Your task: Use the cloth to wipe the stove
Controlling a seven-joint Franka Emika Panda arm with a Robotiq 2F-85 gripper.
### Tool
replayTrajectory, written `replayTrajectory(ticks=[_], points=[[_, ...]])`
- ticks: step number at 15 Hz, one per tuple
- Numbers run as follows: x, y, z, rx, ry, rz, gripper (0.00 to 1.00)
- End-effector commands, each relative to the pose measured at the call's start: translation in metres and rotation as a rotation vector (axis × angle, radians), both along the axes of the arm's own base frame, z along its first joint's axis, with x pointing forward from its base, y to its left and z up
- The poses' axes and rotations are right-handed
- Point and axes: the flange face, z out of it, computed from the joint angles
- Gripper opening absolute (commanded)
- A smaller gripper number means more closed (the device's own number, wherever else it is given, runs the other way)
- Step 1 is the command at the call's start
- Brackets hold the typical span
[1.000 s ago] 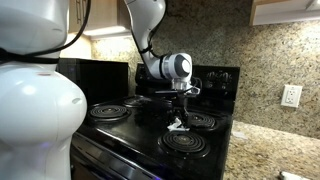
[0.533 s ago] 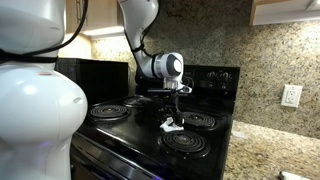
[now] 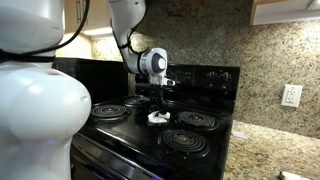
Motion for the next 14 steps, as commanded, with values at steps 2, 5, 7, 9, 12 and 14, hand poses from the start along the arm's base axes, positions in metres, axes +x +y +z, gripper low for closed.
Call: replayTrajectory(ticks=[2,5,7,9,12,14], points=[[0.016,0.048,0.003,0.010,-0.067,0.072,0.08],[0.008,0.060,-0.011,0.008,-0.019,0.119,0.08],[-0.005,0.053,-0.028,-0.005,0.035,0.127,0.08],[-0.018,0.041,-0.039,-0.014,0.079,0.122,0.08],[-0.036,0.027,-0.042,-0.027,0.116,0.105,0.08],[-0.048,0.017,-0.041,-0.028,0.135,0.089,0.09]])
